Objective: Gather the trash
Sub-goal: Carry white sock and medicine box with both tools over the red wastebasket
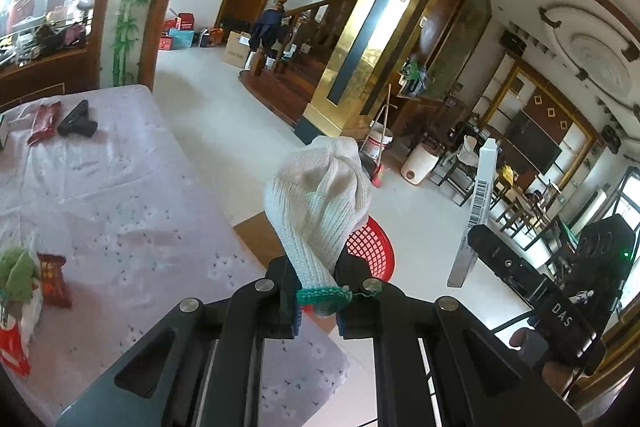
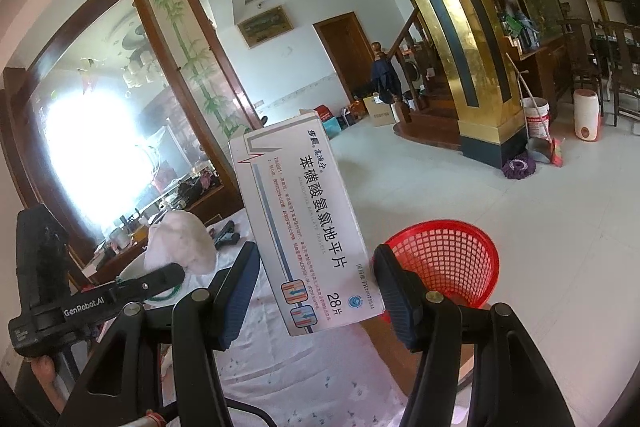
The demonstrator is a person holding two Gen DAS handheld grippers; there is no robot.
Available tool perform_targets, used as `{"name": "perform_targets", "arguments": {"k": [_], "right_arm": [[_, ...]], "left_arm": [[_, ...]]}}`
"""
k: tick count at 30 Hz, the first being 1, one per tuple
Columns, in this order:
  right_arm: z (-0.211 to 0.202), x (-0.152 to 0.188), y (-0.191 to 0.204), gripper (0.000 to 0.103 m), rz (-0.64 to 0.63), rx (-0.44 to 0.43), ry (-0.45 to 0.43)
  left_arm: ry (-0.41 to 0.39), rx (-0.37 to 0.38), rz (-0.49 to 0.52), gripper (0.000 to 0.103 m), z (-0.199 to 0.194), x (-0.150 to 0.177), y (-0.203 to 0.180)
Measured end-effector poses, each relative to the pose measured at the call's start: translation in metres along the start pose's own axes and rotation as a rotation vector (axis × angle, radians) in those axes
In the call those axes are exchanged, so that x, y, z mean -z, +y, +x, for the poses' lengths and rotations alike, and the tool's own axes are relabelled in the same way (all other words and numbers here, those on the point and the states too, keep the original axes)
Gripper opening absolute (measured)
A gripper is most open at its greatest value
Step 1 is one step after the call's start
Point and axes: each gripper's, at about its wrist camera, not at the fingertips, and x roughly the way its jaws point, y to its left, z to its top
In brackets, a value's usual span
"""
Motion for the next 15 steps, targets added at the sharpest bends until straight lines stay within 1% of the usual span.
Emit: {"name": "perform_targets", "arguments": {"k": [6,10,15], "right_arm": [[0.002,-0.011,-0.007,0.063,0.002,0.013,-0.022],[0.002,-0.018,-0.012,0.063,0.005,0.026,-0.035],[0.003,-0.025,-0.024,0.063,0.015,0.049,-0.046]], "left_arm": [[0.003,0.020,0.030,0.011,0.013,-0.017,-0.013],[0.007,0.046,0.042,0.011,0.023,-0.025,-0.021],[0.036,0.066,0.060,0.011,0.045,-0.033,-0.033]]}}
